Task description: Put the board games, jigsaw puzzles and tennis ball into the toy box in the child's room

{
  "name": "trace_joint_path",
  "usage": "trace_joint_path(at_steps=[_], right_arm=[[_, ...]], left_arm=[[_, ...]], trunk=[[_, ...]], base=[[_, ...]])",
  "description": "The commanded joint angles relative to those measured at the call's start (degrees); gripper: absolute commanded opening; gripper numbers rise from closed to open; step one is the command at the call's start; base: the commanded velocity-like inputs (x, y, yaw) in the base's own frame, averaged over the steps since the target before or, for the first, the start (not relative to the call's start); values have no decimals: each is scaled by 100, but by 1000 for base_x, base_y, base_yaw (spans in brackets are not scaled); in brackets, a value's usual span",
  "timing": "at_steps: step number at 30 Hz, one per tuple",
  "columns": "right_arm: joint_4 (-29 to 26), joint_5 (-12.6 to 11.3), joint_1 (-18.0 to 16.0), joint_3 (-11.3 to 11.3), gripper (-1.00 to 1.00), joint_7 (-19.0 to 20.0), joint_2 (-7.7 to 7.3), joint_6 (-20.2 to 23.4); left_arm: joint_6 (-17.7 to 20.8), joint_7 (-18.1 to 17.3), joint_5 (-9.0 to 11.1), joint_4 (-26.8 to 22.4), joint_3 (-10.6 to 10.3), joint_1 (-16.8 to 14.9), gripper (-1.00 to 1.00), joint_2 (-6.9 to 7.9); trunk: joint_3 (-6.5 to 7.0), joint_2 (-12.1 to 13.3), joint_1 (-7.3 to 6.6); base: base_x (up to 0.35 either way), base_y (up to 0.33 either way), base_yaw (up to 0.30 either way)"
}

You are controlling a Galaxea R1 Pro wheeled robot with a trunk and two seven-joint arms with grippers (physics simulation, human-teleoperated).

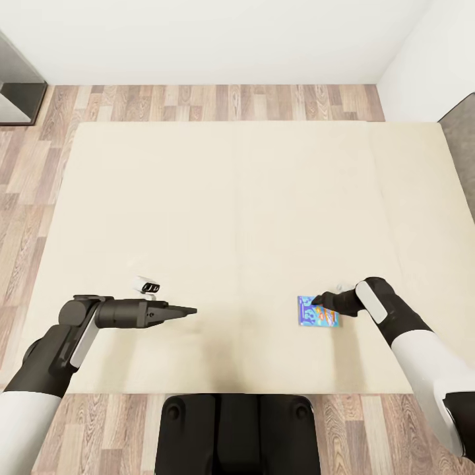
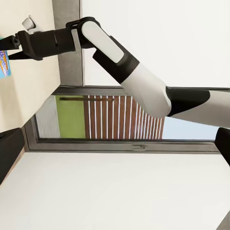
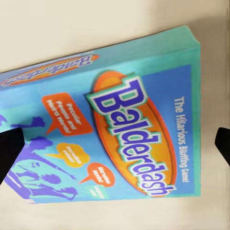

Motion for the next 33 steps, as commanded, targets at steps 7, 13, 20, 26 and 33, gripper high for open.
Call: trace_joint_path(at_steps=[7, 13, 20, 26, 33], right_arm=[[-25, -61, -14, 19, 100, -219, -10, 47], [-27, -62, -20, 10, 100, -244, -8, 65], [-28, -63, -22, 3, 100, -244, -6, 79], [-28, -70, -22, -12, 100, -218, -12, 93], [-25, -103, -22, -19, 100, -195, -15, 105]], left_arm=[[61, -20, 9, 0, -7, -4, 100, 5], [61, -20, 17, 0, 0, -4, 100, 5], [61, -20, 22, 0, 5, -4, 100, 5], [61, -20, 22, 0, 4, -4, 100, 5], [61, -20, 21, 0, 5, -4, 100, 5]], trunk=[[-6, -9, 3], [-6, -9, 3], [-6, -9, 3], [-6, -9, 3], [-6, -9, 3]], base=[[0, 0, 0], [0, 0, 0], [0, 0, 0], [0, 0, 0], [0, 0, 0]])
